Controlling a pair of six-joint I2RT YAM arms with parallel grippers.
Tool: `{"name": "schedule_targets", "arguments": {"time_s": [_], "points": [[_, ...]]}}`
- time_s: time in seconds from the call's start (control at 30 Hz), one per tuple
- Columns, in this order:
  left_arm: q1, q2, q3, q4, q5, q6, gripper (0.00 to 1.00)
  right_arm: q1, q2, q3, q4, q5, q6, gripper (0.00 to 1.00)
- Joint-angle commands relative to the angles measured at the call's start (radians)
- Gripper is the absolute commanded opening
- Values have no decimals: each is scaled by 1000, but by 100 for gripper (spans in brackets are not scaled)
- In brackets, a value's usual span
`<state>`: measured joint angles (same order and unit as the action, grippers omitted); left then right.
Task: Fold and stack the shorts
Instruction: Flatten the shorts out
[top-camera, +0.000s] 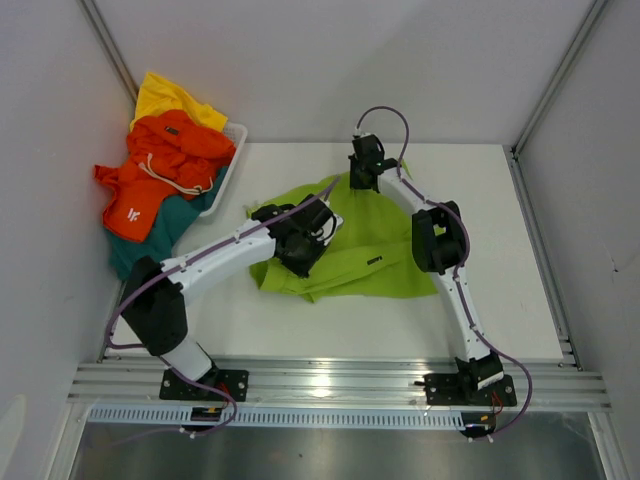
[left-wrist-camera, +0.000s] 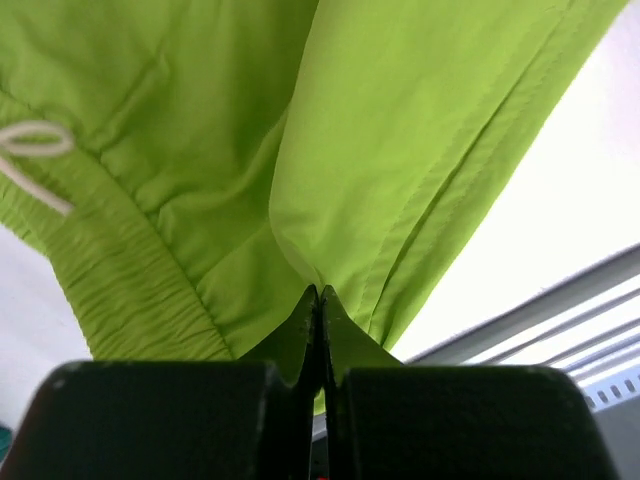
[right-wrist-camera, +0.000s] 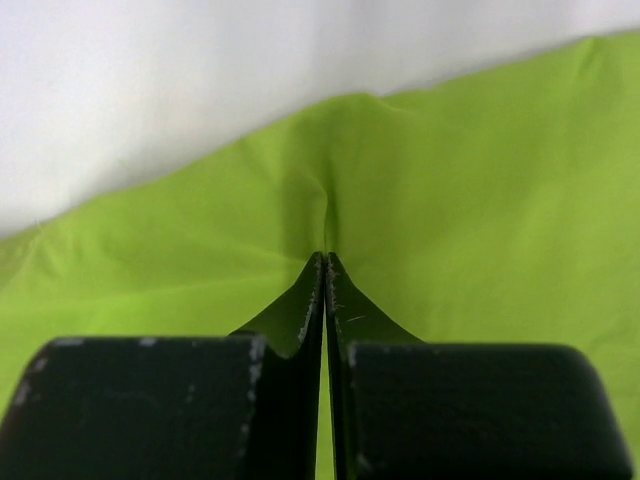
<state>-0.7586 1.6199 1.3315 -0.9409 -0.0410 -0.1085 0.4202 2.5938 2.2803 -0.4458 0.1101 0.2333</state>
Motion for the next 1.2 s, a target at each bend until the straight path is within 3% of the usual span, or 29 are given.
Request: {"name": "schedule_targets", "arguments": {"time_s": [0.0, 0.3, 0.37, 0.4, 0.43, 0.5, 0.53, 0.57, 0.6, 0.8, 0.9, 0.97, 1.0, 1.03, 1.17], "points": [[-50, -67, -53, -38, 26, -57, 0, -38, 32, 74, -8, -18, 24, 0], [-243, -101, -238, 11, 127, -149, 0, -60, 54, 139, 25, -38, 34, 0], [-281, -101, -280, 52, 183, -155, 4, -63, 51, 140, 33, -49, 37, 0], [-318, -103, -301, 63, 199, -157, 11, -61, 51, 140, 38, -50, 37, 0], [-330, -101, -313, 73, 222, -158, 28, -60, 49, 139, 41, -52, 38, 0], [-347, -100, -340, 76, 222, -163, 48, -60, 49, 140, 45, -55, 40, 0], [-349, -98, -344, 71, 219, -175, 76, -61, 48, 140, 45, -53, 41, 0], [-349, -100, -335, 61, 158, -181, 93, -60, 48, 140, 45, -56, 41, 0], [-349, -103, -324, 44, 126, -189, 99, -61, 46, 140, 44, -58, 41, 0], [-246, -201, -235, 63, 84, -227, 99, -60, 43, 130, 36, -69, 44, 0], [-89, -277, -198, 67, 55, -260, 99, -61, 19, 101, 47, -75, 44, 2], [9, -339, -198, 76, 46, -309, 99, -64, -4, 76, 59, -88, 49, 9], [97, -357, -206, 91, 46, -313, 99, -66, -35, 62, 65, -95, 50, 19], [138, -374, -210, 108, 53, -322, 99, -66, -53, 27, 71, -98, 52, 23], [327, -376, -245, 204, 67, -372, 99, -69, -162, -86, 102, -96, 52, 33]]}}
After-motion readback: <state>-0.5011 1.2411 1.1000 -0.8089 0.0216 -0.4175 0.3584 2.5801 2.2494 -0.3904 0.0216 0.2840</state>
